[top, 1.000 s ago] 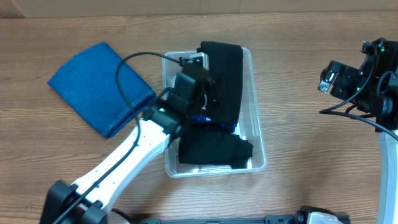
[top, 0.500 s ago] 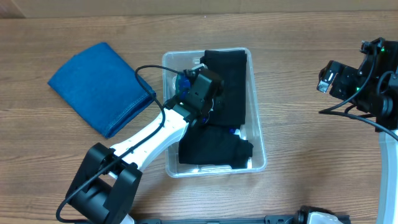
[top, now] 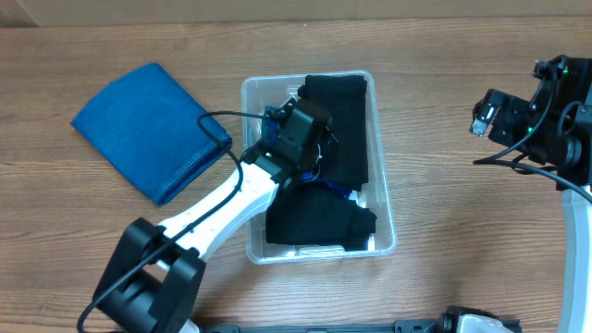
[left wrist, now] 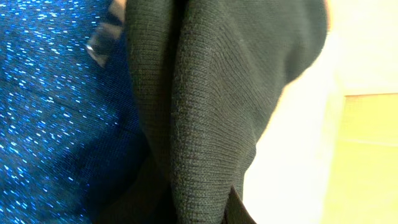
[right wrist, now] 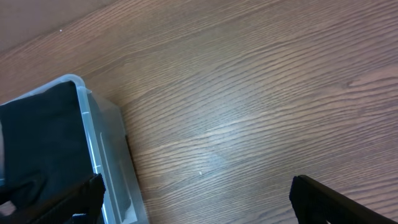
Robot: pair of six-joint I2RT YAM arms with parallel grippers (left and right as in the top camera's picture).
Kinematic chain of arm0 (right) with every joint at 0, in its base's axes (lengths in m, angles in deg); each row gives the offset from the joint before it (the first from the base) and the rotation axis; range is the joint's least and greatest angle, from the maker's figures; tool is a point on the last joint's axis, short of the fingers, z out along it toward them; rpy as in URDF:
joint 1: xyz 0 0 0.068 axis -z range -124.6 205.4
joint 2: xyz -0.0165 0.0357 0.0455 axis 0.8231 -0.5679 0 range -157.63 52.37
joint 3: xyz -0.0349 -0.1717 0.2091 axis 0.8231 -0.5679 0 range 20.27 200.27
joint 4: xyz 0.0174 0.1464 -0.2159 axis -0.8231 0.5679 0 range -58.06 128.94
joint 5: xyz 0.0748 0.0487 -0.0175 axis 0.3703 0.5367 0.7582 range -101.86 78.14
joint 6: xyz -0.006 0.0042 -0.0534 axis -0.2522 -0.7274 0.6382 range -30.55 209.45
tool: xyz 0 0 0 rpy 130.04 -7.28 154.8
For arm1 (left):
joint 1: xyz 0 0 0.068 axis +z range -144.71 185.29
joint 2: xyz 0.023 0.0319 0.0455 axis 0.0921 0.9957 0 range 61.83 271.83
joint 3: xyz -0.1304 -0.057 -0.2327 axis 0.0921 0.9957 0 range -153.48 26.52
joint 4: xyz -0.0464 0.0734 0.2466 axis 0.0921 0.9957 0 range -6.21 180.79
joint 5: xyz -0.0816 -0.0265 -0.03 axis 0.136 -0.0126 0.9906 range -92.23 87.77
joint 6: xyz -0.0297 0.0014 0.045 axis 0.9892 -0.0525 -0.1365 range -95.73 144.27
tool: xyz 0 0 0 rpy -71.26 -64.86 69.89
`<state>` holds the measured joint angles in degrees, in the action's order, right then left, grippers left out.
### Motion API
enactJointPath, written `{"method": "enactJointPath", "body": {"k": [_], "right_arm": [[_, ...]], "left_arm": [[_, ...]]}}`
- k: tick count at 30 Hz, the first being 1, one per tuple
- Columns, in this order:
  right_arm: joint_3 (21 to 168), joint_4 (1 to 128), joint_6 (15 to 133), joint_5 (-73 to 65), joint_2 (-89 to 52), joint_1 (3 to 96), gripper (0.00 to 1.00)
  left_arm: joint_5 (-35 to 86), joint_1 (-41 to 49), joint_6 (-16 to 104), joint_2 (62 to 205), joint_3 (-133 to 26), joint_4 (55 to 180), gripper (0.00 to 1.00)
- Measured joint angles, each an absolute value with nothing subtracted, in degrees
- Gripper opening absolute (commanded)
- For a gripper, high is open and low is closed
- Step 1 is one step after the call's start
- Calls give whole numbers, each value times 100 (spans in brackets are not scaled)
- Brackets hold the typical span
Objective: Pack container
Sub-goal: 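Lay the black cloth into the container over the sequin cloth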
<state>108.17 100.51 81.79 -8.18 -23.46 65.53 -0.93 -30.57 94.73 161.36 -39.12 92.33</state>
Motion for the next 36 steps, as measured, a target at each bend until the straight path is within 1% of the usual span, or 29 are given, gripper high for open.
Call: {"method": "enactJointPath", "body": {"k": [3, 6, 7, 8, 10, 11, 12, 14, 15, 16, 17, 18, 20, 23, 26, 28, 31, 33, 36], "right_arm": [[10817, 10058, 8179, -820, -2346, 6553, 100], [10817, 10056, 8177, -820, -2346, 6553, 100], [10817, 10051, 8179, -818, -2346, 6553, 100], [10817, 10054, 8181, -820, -2346, 6555, 100], [10817, 10054, 8179, -807, -2346, 6555, 100], [10817, 10056, 8177, -796, -2346, 6553, 100], [10817, 10058, 8179, -781, -2346, 6553, 100], [10817, 10056, 8181, -778, -2346, 6553, 100], [10817, 10054, 8181, -776, -2346, 6553, 100], [10817, 10056, 8181, -776, -2346, 6553, 100], [10817, 10054, 8177, -778, -2346, 6553, 100], [10817, 10056, 8177, -776, -2346, 6553, 100], [10817, 10058, 8179, -776, -2346, 6553, 100], [10819, 10056, 8179, -761, -2346, 6553, 100], [10817, 10056, 8179, -754, -2346, 6553, 100], [10817, 10056, 8179, -754, -2346, 6553, 100], [10817, 10054, 8179, -743, -2346, 6553, 100], [10817, 10056, 8179, -737, -2346, 6553, 100], [10817, 10054, 8177, -735, -2346, 6553, 100]], "left_arm": [[-55, -3057, 9835, 15924, -3912, 9342, 4], [-51, -3057, 10238, 15922, -3915, 9788, 4], [-55, -3057, 10323, 15922, -3915, 9897, 10], [-60, -3057, 10367, 15922, -3915, 9961, 23], [-82, -3046, 10436, 15922, -3915, 10087, 57], [-117, -3035, 10404, 15922, -3915, 10098, 66], [-165, -3024, 10270, 15920, -3915, 10076, 72], [-313, -2985, 9695, 15911, -3915, 10052, 79], [-381, -2928, 9359, 15889, -3917, 10103, 79], [-466, -2814, 8946, 15828, -3917, 10194, 78], [-532, -2701, 8600, 15740, -3917, 10238, 62], [-635, -2554, 8124, 15535, -3917, 10249, 34], [-774, -2469, 7374, 15209, -3954, 10264, 4], [-897, -2760, 5624, 14894, -4347, 10190, 4], [-895, -3053, 4489, 14951, -4378, 10205, 4], [-818, -3059, 4041, 15152, -4378, 10214, 4], [-641, -3059, 3779, 15810, -4393, 10413, 4], [-584, -3059, 3735, 16368, -4411, 10798, 4], [-580, -2994, 3976, 17056, -4590, 11399, 4]]}}
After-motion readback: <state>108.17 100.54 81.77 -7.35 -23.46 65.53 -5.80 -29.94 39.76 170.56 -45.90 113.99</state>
